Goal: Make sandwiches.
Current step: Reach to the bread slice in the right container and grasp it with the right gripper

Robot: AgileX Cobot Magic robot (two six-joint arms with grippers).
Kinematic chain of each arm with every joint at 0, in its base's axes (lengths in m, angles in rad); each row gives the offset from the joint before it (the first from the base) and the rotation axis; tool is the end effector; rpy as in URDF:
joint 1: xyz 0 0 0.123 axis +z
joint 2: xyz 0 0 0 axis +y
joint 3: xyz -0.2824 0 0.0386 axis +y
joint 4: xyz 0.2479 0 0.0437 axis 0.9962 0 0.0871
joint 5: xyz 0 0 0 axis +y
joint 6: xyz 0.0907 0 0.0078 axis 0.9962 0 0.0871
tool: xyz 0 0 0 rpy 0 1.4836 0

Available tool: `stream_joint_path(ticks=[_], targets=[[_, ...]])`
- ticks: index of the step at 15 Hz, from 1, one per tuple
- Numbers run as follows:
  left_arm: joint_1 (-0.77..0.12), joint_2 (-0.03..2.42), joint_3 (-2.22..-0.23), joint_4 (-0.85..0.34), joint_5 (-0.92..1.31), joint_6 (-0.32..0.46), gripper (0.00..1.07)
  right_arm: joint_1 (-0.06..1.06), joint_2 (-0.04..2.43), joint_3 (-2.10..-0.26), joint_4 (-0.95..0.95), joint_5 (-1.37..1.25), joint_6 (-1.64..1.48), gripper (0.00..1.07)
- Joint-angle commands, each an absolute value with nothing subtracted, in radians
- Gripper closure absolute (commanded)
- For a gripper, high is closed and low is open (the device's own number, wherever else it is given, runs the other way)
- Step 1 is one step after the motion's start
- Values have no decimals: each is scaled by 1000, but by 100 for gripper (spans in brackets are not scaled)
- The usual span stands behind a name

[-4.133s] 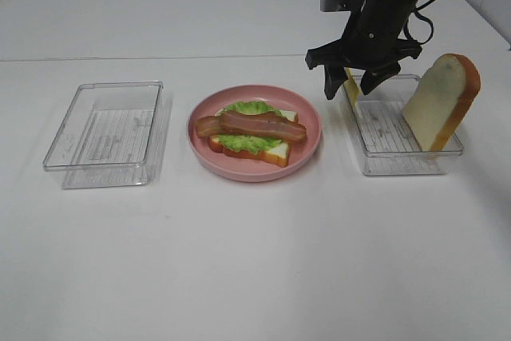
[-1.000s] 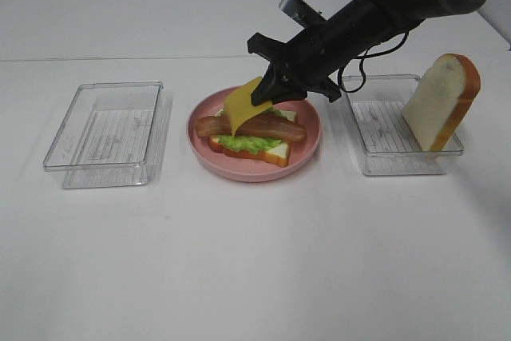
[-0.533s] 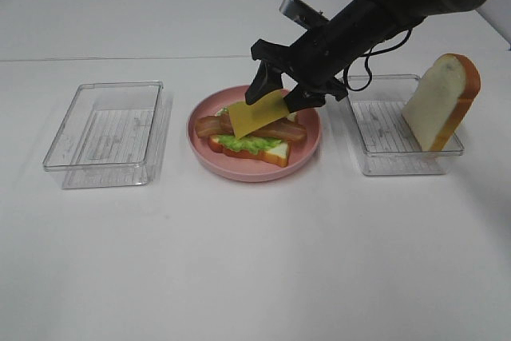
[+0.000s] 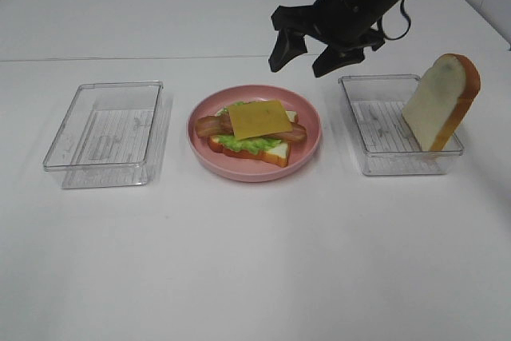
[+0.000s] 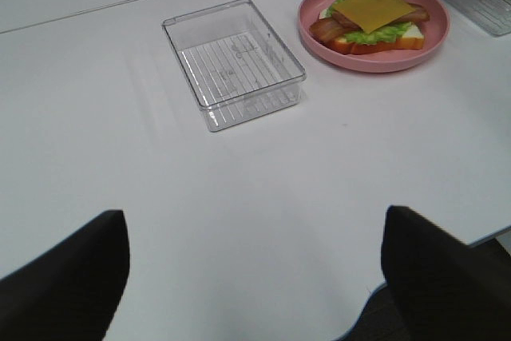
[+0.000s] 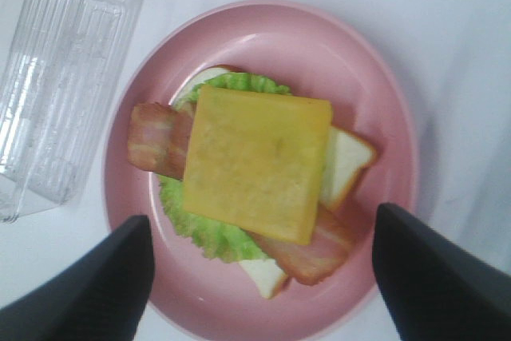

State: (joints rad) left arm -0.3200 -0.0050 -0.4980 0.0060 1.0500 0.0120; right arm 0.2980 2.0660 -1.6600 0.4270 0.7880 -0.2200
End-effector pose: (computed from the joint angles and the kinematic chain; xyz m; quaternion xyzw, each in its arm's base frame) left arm -0.0045 0.0020 0.2775 0.1403 0.8380 -0.0779 0.5216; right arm 0.4277 0.1594 0.2194 -0.1364 0.9478 0.1892 0.2175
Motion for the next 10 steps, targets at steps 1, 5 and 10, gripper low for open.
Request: stream_joint_path(ticks=[1,5,10], targets=[[-321,-27,-498,0,1045,10,25,290,1981,-1657,241,794,-106,34],[-321,-27,-498,0,1045,10,25,236,1900,-1657,49,860,0,34],[-321,-27,-498,0,1045,10,25,65,1885,-1657,51,965,-15,34]])
